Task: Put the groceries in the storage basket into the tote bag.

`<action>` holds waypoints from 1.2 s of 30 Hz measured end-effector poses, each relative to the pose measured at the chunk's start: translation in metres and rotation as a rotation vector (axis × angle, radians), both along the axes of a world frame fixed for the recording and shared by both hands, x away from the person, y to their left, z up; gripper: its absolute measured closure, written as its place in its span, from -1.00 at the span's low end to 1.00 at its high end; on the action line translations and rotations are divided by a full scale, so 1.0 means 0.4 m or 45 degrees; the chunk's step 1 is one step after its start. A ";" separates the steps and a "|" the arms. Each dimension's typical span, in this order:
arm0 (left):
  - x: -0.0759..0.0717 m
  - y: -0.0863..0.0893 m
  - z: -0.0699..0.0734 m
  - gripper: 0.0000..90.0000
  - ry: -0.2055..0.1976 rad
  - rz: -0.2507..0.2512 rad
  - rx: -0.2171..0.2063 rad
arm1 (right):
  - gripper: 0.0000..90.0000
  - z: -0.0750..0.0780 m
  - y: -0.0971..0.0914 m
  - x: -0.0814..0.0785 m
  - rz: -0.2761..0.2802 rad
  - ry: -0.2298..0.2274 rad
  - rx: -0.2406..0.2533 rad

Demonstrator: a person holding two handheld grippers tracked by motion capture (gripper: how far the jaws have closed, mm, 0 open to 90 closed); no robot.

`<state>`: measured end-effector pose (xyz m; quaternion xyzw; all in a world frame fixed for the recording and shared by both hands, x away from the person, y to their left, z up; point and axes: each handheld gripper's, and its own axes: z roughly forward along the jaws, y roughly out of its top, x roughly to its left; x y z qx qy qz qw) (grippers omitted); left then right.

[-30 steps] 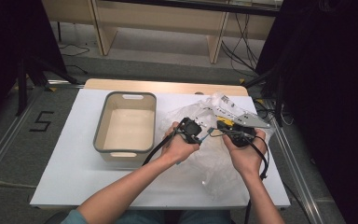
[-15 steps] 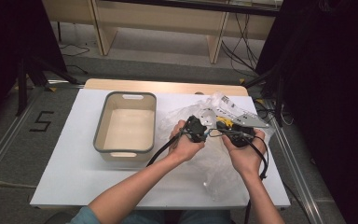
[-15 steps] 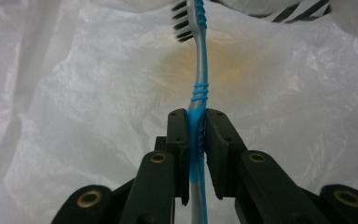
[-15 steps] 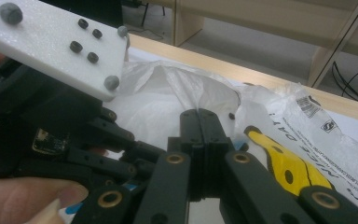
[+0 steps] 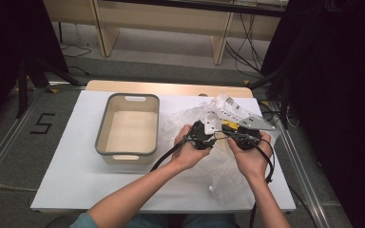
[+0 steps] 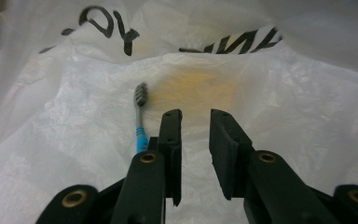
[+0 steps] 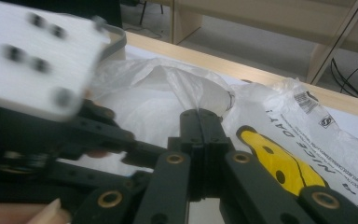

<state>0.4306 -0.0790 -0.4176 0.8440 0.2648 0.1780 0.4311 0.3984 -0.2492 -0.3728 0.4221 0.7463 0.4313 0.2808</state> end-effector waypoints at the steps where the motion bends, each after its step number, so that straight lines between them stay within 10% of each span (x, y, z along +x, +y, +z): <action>1: -0.011 0.010 0.007 0.61 -0.003 -0.004 -0.001 | 1.00 -0.001 -0.001 -0.001 0.000 0.003 -0.003; 17: -0.114 0.188 0.064 0.37 0.012 0.090 -0.091 | 1.00 -0.062 -0.023 -0.035 0.126 0.267 -0.111; 28: -0.108 0.218 0.057 0.12 -0.013 0.153 -0.060 | 1.00 -0.137 0.003 -0.038 0.281 0.499 -0.234; 36: -0.058 0.198 0.063 0.50 -0.017 0.231 -0.078 | 1.00 -0.173 0.009 -0.038 0.316 0.583 -0.277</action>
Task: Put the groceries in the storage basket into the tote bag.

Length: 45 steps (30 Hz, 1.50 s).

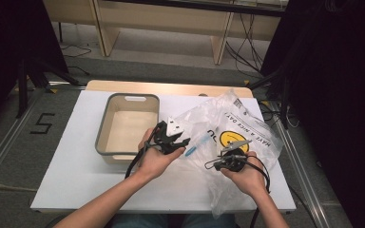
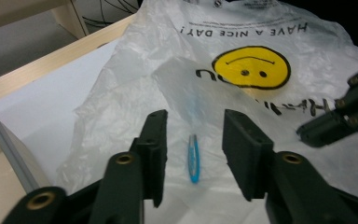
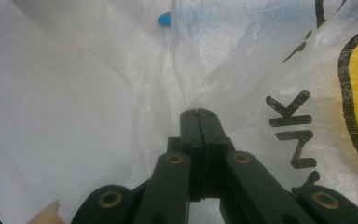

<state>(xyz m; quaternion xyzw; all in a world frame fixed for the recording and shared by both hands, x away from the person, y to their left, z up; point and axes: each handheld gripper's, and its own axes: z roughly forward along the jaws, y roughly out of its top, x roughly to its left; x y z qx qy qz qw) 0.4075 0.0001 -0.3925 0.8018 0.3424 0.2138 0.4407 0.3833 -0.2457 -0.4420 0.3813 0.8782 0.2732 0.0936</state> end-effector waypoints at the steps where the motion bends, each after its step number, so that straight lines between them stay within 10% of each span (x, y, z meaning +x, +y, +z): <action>1: 0.012 -0.006 -0.002 0.57 0.002 0.015 0.020 | 1.00 -0.003 0.001 0.001 0.007 -0.001 -0.002; 14: 0.129 -0.063 -0.116 0.83 0.253 0.100 0.299 | 0.97 -0.019 0.003 -0.005 0.046 0.041 -0.017; 22: 0.138 -0.064 -0.152 0.81 0.330 0.111 0.373 | 0.44 0.034 -0.028 -0.017 -0.026 -0.067 0.100; 29: 0.103 -0.057 -0.135 0.64 0.296 0.072 0.307 | 0.20 0.079 -0.103 -0.025 -0.235 -0.183 0.162; 45: -0.039 -0.005 -0.124 0.08 0.228 -0.119 0.149 | 0.02 0.063 -0.232 -0.069 -0.558 -0.185 0.084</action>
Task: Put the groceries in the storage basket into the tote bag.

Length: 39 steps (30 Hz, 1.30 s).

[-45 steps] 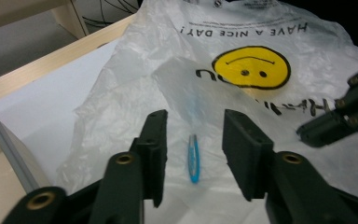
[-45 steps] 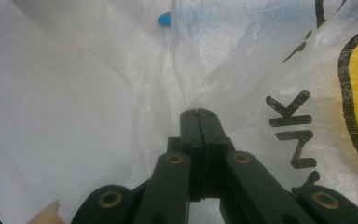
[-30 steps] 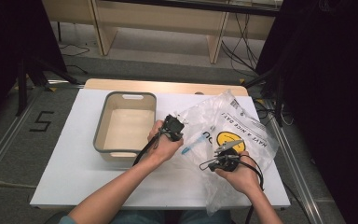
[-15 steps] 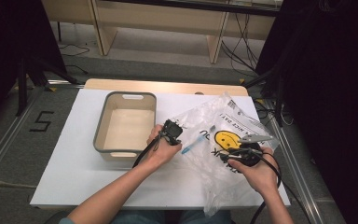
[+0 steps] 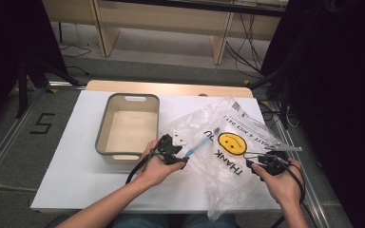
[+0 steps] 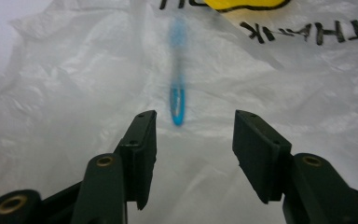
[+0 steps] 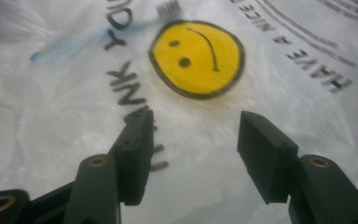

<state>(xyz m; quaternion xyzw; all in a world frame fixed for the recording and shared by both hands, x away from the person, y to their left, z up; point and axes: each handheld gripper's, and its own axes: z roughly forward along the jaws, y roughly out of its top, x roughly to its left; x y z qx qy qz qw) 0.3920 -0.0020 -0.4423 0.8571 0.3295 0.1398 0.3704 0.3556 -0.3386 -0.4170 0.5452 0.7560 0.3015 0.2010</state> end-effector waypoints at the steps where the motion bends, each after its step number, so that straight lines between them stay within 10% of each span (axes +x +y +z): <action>1: -0.007 0.002 -0.002 0.08 0.000 -0.009 0.002 | 0.01 -0.002 -0.006 -0.004 -0.020 0.002 -0.002; 15: -0.067 0.039 -0.016 0.02 -0.050 -0.047 -0.010 | -0.12 -0.034 -0.041 -0.068 -0.249 0.102 0.000; 30: -0.070 0.041 -0.021 0.02 -0.040 -0.058 -0.002 | -0.12 -0.101 -0.031 -0.070 -0.264 0.292 -0.017; 39: -0.069 0.041 -0.023 0.03 -0.034 -0.056 -0.005 | 0.43 -0.108 -0.014 -0.068 -0.198 0.308 -0.147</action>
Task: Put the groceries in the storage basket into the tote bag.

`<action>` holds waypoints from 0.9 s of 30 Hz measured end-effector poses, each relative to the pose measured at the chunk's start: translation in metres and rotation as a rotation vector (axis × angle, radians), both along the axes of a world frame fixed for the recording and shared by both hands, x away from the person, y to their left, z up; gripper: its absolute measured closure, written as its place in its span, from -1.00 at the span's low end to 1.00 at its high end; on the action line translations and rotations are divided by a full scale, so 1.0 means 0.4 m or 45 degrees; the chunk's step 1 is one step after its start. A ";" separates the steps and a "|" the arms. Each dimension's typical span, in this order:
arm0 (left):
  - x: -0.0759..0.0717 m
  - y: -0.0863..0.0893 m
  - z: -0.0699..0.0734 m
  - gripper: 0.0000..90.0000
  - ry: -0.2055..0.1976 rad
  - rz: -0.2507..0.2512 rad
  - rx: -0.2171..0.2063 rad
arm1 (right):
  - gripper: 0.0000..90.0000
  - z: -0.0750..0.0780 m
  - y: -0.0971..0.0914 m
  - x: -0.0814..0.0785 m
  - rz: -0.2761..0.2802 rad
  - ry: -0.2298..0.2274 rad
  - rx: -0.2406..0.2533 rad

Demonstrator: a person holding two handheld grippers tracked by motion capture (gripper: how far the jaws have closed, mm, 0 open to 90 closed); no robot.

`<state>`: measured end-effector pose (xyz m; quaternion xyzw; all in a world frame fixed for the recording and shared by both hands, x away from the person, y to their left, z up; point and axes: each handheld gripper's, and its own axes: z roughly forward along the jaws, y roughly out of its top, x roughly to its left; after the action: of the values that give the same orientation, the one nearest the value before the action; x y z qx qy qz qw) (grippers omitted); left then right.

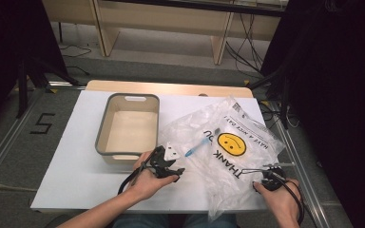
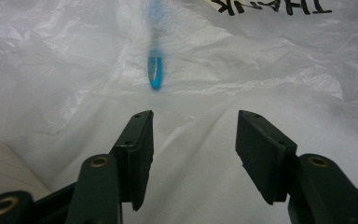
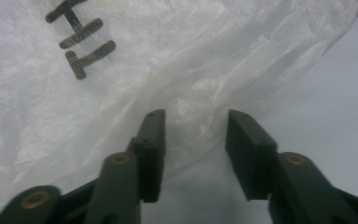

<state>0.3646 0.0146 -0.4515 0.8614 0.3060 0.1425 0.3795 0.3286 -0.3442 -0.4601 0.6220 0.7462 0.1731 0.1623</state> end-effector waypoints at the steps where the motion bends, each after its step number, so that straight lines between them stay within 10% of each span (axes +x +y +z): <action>1: 0.000 0.000 0.000 0.03 0.000 0.000 0.000 | 0.54 0.001 -0.001 0.000 0.014 0.000 0.000; 6: 0.002 0.001 0.002 0.03 -0.010 0.009 -0.005 | 1.00 0.001 -0.008 0.006 0.084 -0.004 0.007; 27: 0.019 0.010 0.030 -0.12 -0.137 0.110 0.026 | 1.00 0.018 -0.124 0.069 -0.042 -0.105 -0.231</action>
<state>0.3722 0.0185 -0.4393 0.8423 0.3206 0.2078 0.3801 0.3560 -0.3938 -0.4528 0.6092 0.7412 0.1274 0.2513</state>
